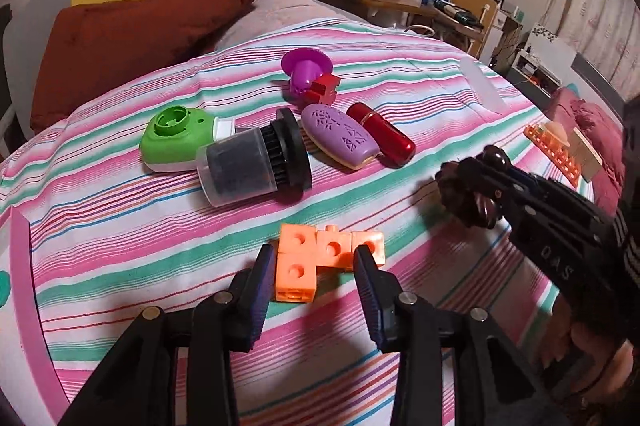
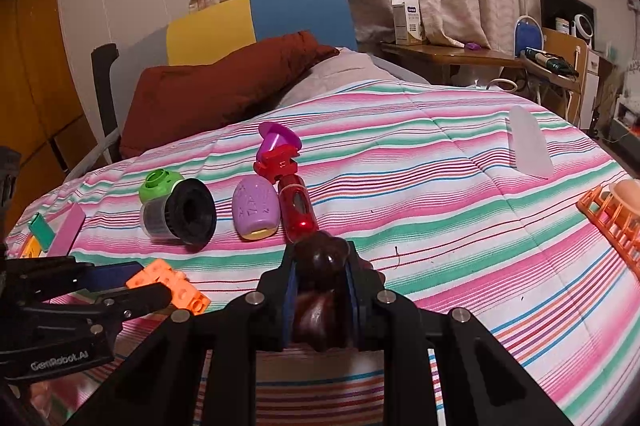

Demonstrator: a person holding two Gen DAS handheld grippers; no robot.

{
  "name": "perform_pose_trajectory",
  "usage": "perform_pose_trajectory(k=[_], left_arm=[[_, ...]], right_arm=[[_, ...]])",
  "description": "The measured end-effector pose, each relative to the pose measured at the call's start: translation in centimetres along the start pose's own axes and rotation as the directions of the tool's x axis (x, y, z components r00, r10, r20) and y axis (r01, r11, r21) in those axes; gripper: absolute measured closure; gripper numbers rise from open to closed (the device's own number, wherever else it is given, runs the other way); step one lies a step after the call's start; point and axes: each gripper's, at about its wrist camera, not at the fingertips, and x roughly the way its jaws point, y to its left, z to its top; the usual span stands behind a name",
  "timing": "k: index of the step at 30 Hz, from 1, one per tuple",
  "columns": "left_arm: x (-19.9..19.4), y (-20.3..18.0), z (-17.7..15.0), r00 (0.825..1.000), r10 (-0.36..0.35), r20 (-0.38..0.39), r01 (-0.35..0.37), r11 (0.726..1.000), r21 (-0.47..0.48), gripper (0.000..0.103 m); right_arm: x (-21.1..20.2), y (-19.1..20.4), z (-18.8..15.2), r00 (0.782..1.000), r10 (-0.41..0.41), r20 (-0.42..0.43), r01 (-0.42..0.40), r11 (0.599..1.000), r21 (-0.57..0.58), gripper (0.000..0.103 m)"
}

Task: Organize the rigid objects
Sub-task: 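Grasp the orange linked blocks with the left tool while the right tool holds the brush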

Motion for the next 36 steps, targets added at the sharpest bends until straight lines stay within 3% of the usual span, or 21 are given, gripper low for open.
perform_pose_trajectory(k=[7,10,12,15,19,20,23,28,36], left_arm=[[-0.7,-1.4,-0.2,0.999,-0.018,0.027,0.017,1.000,0.021,0.063],[-0.3,-2.4,0.6,0.998,0.051,0.041,-0.053,0.997,0.057,0.056],[0.1,-2.4,0.8,0.999,0.023,0.028,-0.024,0.999,0.039,0.053],[1.0,-2.4,0.8,0.999,0.034,0.002,-0.034,0.999,0.042,0.041],[2.2,-2.4,0.3,0.998,0.060,-0.035,-0.059,0.997,0.049,0.041],[2.2,-2.3,0.3,0.998,0.055,-0.029,-0.054,0.998,0.027,0.041],[2.0,-1.7,0.0,1.000,0.012,0.002,-0.012,1.000,-0.029,0.063],[1.0,-1.7,-0.7,0.998,0.053,0.022,-0.053,0.999,0.007,0.064],[-2.4,2.0,-2.5,0.998,-0.010,0.060,0.022,0.980,-0.196,0.064]], right_arm=[[0.0,0.0,0.0,1.000,-0.003,0.002,0.003,1.000,-0.001,0.082],[0.0,0.0,0.0,1.000,-0.003,0.002,0.003,1.000,-0.001,0.082],[0.0,0.0,0.0,1.000,-0.001,0.002,0.002,1.000,-0.001,0.082],[0.0,0.0,0.0,1.000,-0.003,0.002,0.003,1.000,-0.002,0.082],[-0.1,0.1,0.0,1.000,-0.007,0.003,0.007,1.000,-0.003,0.082],[-0.1,0.1,0.0,1.000,-0.008,0.004,0.008,1.000,-0.003,0.082],[-0.2,0.1,-0.1,1.000,-0.011,0.005,0.011,1.000,-0.004,0.082],[-0.2,0.1,-0.1,1.000,-0.010,0.005,0.010,1.000,-0.004,0.082],[-0.2,0.2,-0.1,1.000,-0.017,0.005,0.017,1.000,-0.010,0.082]])
